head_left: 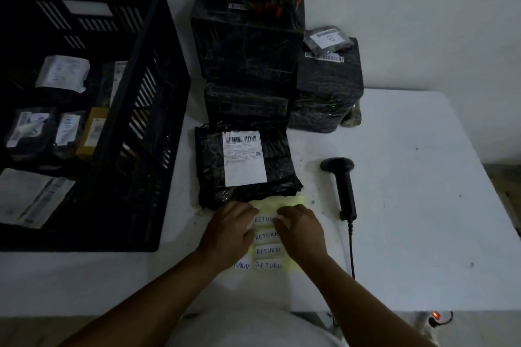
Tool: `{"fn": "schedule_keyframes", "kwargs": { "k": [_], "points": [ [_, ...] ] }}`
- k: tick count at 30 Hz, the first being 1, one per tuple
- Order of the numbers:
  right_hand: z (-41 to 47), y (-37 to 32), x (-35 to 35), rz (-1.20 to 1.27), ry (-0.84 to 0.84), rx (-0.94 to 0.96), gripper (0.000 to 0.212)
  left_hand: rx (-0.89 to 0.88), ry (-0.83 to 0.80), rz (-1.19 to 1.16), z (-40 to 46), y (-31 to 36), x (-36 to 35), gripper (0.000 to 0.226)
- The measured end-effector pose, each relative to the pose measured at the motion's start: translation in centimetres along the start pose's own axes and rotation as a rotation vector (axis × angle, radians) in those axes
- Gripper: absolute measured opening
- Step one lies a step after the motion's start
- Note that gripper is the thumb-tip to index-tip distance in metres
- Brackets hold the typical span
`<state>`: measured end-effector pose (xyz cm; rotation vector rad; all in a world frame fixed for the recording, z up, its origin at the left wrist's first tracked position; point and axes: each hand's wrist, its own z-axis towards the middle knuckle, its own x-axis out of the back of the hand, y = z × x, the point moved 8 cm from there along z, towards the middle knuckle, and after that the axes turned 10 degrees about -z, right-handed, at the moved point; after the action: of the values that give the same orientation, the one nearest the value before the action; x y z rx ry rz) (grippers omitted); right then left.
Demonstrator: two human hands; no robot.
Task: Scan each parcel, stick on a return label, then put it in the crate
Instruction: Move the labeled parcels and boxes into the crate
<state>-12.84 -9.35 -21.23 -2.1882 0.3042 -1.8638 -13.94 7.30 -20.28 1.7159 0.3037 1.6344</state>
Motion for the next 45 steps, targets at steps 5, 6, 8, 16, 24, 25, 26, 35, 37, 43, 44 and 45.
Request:
{"fn": "schedule_keyframes", "kwargs": {
  "k": [5, 6, 8, 16, 24, 25, 26, 35, 37, 43, 44, 45],
  "points": [
    [0.5, -0.7, -0.7, -0.120, -0.013, -0.005, 0.023, 0.120, -0.167, 0.093, -0.4, -1.4, -2.1, 0.071],
    [0.7, -0.8, -0.7, -0.149, -0.013, -0.004, 0.020, 0.116, -0.169, 0.112, -0.4, -1.3, -2.2, 0.072],
    [1.0, -1.0, -0.9, -0.193, -0.029, 0.005, 0.019, 0.116, -0.165, 0.140, -0.3, -1.2, -2.2, 0.073],
    [0.3, -1.3, -0.8, -0.180, 0.023, 0.100, 0.022, 0.146, -0.172, 0.221, 0.3, -1.0, -2.6, 0.075],
    [-1.6, -0.4, 0.4, 0.014, 0.120, 0.144, 0.007, 0.165, -0.196, 0.211, 0.4, -1.0, -2.6, 0.074],
    [-1.6, 0.0, 0.8, 0.065, 0.130, 0.130, 0.007, 0.166, -0.200, 0.204, 0.4, -0.9, -2.6, 0.075],
    [-1.6, 0.3, 1.2, 0.109, 0.140, 0.115, 0.008, 0.167, -0.207, 0.202, 0.4, -0.9, -2.6, 0.075],
    [-0.1, 0.7, 3.3, 0.323, 0.171, 0.036, 0.007, 0.038, -0.130, 0.141, 0.2, 1.1, -0.8, 0.052],
    [0.6, 0.7, 3.6, 0.360, 0.169, 0.018, 0.011, -0.006, -0.076, 0.149, 0.0, 1.7, -0.2, 0.045],
    [4.3, -0.6, 5.1, 0.403, 0.187, 0.016, 0.012, -0.080, 0.193, -0.004, 0.6, 2.2, 3.0, 0.014],
    [5.1, -0.9, 5.1, 0.407, 0.175, 0.017, 0.012, -0.074, 0.213, -0.024, 1.0, 2.1, 3.5, 0.012],
    [5.9, -1.3, 5.1, 0.414, 0.153, 0.016, 0.013, -0.059, 0.232, -0.042, 1.5, 1.8, 4.0, 0.010]
  ]
}}
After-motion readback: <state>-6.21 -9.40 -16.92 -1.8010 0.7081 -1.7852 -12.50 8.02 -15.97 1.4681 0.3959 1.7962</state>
